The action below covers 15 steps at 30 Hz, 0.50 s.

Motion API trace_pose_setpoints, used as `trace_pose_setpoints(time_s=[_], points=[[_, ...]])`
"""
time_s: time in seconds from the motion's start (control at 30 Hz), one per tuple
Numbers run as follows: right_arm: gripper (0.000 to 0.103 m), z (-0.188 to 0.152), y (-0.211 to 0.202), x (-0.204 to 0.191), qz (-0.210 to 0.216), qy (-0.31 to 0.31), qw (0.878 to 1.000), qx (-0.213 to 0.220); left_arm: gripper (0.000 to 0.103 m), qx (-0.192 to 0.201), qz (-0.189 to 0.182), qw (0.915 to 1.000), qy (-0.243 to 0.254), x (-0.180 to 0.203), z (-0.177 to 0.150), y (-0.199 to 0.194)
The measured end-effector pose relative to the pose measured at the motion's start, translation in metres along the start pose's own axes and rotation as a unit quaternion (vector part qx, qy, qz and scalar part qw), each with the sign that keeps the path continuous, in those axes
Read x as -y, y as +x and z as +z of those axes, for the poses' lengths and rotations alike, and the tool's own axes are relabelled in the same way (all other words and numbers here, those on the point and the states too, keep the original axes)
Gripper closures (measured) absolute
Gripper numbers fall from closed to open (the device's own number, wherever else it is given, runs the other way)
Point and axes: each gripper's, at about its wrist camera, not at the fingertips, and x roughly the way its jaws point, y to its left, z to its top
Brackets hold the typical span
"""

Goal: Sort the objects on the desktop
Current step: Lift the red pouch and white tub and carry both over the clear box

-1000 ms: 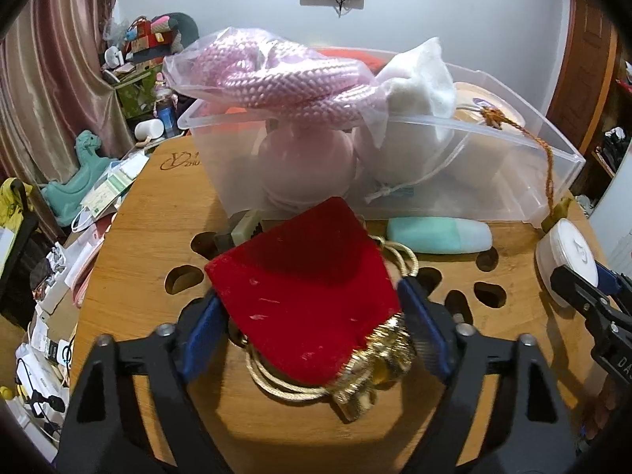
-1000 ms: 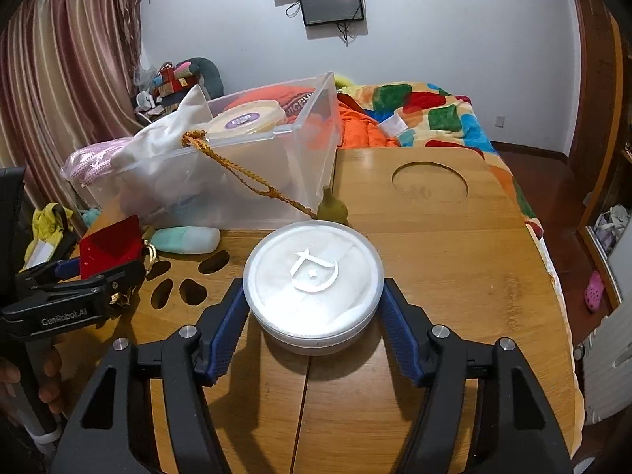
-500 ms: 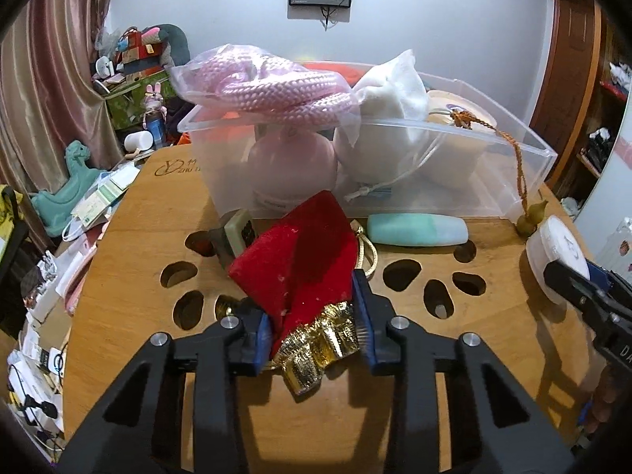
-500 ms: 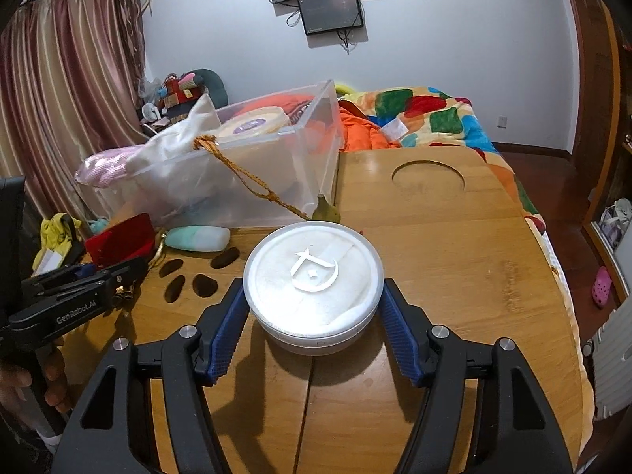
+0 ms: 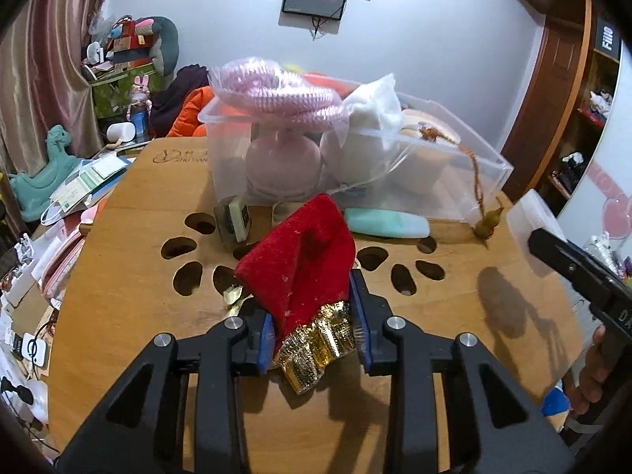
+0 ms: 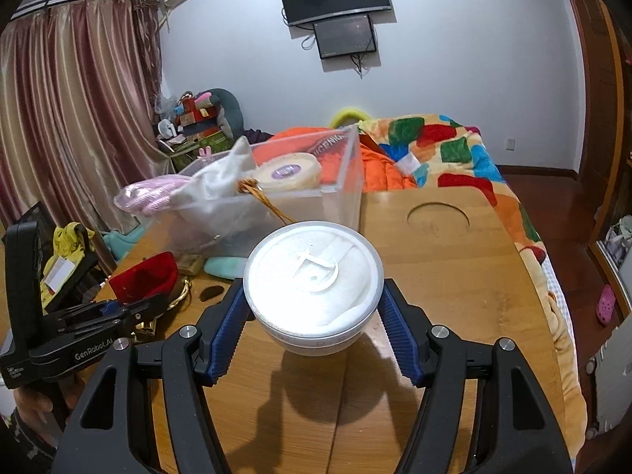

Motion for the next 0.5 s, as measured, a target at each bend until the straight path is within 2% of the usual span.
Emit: trace_pose_setpoints(time_s=[0.5], points=[[0.041, 0.016, -0.001, -0.022, 0.009, -0.026, 1.0, 0.009, 0.071, 0.07, -0.031, 0.997, 0.014, 0.004, 0.023, -0.044]])
